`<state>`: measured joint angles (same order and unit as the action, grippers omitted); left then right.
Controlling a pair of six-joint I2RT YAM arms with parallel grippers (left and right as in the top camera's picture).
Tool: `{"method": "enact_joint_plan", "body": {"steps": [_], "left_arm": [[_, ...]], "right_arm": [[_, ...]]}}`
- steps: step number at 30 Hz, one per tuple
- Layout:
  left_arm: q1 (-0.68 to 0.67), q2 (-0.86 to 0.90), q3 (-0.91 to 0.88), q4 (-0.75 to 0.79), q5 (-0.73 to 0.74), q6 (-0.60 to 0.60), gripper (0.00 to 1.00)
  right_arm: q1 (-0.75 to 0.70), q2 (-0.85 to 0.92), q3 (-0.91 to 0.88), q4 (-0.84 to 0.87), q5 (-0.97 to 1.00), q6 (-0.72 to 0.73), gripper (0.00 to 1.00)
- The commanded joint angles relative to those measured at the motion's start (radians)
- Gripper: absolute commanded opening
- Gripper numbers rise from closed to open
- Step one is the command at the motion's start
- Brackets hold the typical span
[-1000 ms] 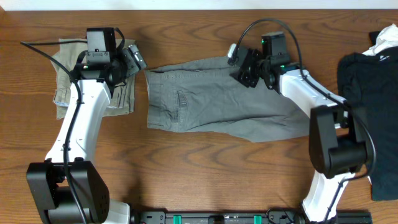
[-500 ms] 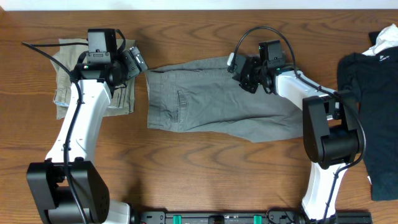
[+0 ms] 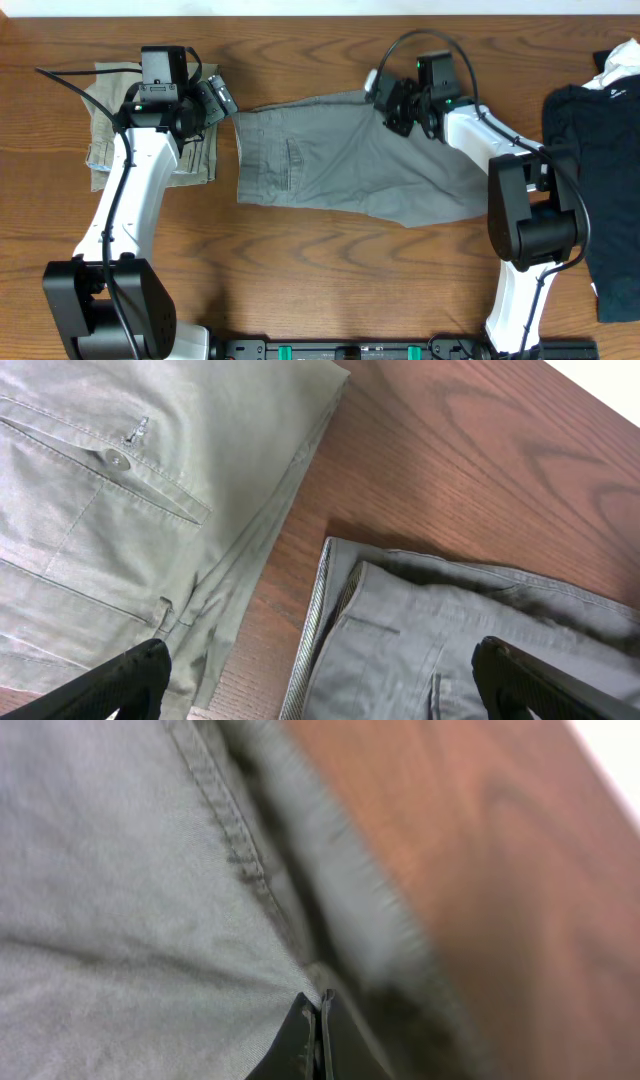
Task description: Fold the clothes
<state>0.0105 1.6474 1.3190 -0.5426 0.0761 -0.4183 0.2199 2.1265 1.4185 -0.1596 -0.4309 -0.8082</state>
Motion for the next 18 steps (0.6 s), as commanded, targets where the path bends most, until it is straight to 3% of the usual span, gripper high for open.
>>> {"method": "enact_joint_plan", "body": {"steps": [1, 12, 18], "left_arm": [[0.000, 0.001, 0.006, -0.003, 0.003, 0.005, 0.98], [0.000, 0.001, 0.006, -0.003, 0.003, 0.005, 0.98], [0.000, 0.001, 0.006, -0.003, 0.003, 0.005, 0.98]], "right_arm": [[-0.003, 0.000, 0.069, -0.010, -0.015, 0.030, 0.01], [-0.003, 0.043, 0.085, -0.006, 0.031, -0.003, 0.01], [-0.002, 0.157, 0.085, 0.104, 0.039, -0.005, 0.01]]}}
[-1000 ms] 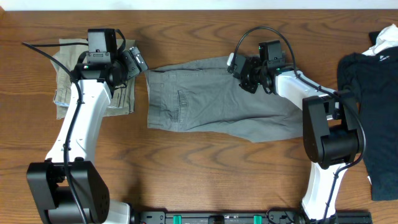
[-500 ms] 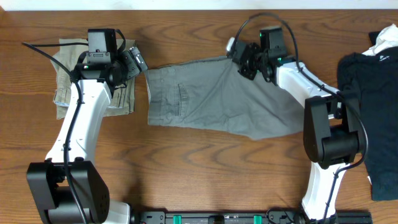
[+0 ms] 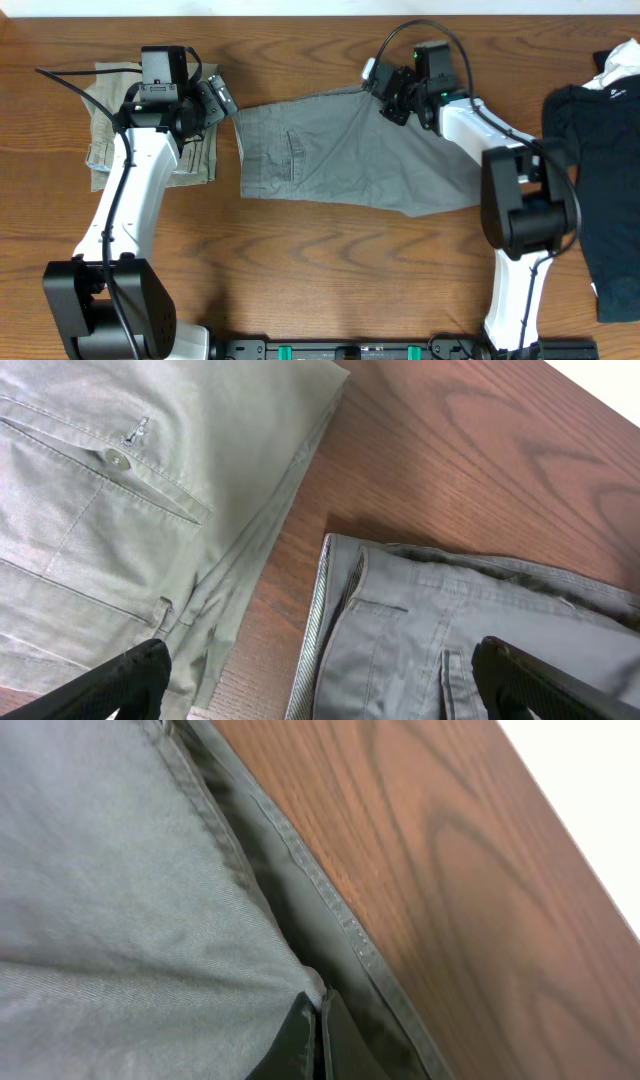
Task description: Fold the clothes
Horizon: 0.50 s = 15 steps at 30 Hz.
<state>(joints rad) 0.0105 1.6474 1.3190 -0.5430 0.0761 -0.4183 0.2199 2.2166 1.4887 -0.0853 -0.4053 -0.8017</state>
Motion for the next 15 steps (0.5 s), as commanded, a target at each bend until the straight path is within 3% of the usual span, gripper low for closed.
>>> {"method": "enact_joint_plan", "body": {"steps": [1, 2, 4, 6, 8, 15], "left_arm": [[0.000, 0.001, 0.006, -0.003, 0.003, 0.005, 0.98], [0.000, 0.001, 0.006, -0.003, 0.003, 0.005, 0.98], [0.000, 0.001, 0.006, -0.003, 0.003, 0.005, 0.98], [0.000, 0.001, 0.006, -0.003, 0.003, 0.005, 0.98], [0.000, 0.001, 0.006, -0.003, 0.003, 0.005, 0.98], [0.000, 0.001, 0.006, -0.003, 0.003, 0.005, 0.98]], "right_arm": [[-0.002, 0.080, 0.015, 0.048, 0.013, -0.010, 0.01], [-0.002, 0.093, 0.015, 0.070, 0.013, 0.002, 0.05], [-0.002, 0.099, 0.015, 0.098, 0.013, 0.048, 0.38], [-0.001, 0.085, 0.016, 0.126, 0.012, 0.120, 0.58], [-0.001, 0.060, 0.017, 0.145, 0.012, 0.177, 0.62], [-0.020, -0.100, 0.017, 0.066, 0.026, 0.218, 0.62]]}}
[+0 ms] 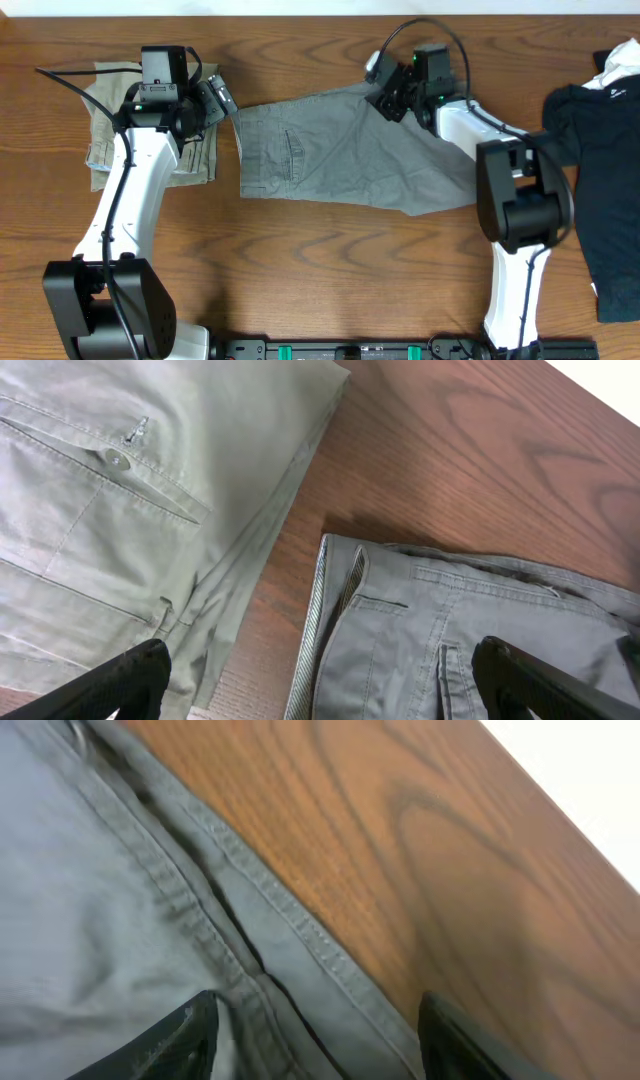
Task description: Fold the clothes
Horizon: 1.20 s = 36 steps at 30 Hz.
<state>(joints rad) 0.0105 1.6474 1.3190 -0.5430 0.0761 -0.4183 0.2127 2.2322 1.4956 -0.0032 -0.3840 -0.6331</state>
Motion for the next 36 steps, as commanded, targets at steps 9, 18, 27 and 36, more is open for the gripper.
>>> {"method": "enact_joint_plan", "body": {"steps": [9, 18, 27, 36], "left_arm": [[0.000, 0.001, 0.006, -0.003, 0.003, 0.005, 0.98], [0.000, 0.001, 0.006, -0.003, 0.003, 0.005, 0.98], [0.000, 0.001, 0.006, -0.003, 0.003, 0.005, 0.98], [0.000, 0.001, 0.006, -0.003, 0.003, 0.005, 0.98]], "right_arm": [[-0.083, -0.153, 0.010, -0.295, 0.045, -0.020, 0.45], [-0.141, -0.139, -0.008, -0.437, 0.045, -0.019, 0.01], [-0.148, -0.085, -0.008, -0.346, 0.045, -0.020, 0.53], [-0.149, -0.014, -0.008, -0.230, 0.065, -0.064, 0.55]]}}
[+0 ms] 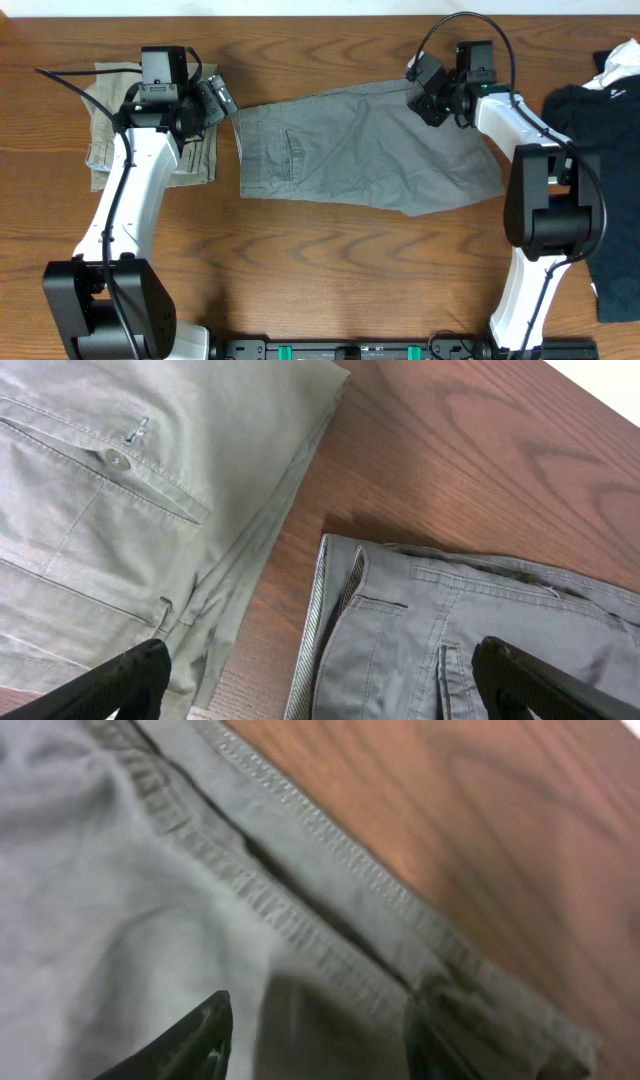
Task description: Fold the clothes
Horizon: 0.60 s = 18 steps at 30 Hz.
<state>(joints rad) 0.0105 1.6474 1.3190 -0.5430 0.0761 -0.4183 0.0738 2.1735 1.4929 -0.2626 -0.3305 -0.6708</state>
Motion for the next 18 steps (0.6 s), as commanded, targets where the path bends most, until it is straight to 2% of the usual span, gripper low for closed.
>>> {"method": "enact_joint_plan", "body": {"steps": [1, 5, 10, 11, 13, 18], "left_arm": [[0.000, 0.001, 0.006, -0.002, 0.003, 0.005, 0.98], [0.000, 0.001, 0.006, -0.003, 0.003, 0.005, 0.98], [0.000, 0.001, 0.006, -0.003, 0.003, 0.005, 0.98], [0.000, 0.001, 0.006, -0.003, 0.003, 0.005, 0.98], [0.000, 0.001, 0.006, -0.003, 0.003, 0.005, 0.98], [0.000, 0.001, 0.006, -0.003, 0.003, 0.005, 0.98]], "right_arm": [[-0.010, 0.053, -0.005, 0.044, 0.013, -0.026, 0.54], [-0.011, 0.054, -0.005, 0.065, 0.013, -0.026, 0.33], [-0.012, 0.054, -0.005, 0.050, 0.014, -0.026, 0.28], [-0.012, 0.054, -0.005, 0.050, 0.013, -0.026, 0.23], [-0.016, 0.054, -0.005, 0.058, 0.014, -0.026, 0.01], [-0.027, 0.054, -0.004, 0.111, 0.016, -0.026, 0.01]]}}
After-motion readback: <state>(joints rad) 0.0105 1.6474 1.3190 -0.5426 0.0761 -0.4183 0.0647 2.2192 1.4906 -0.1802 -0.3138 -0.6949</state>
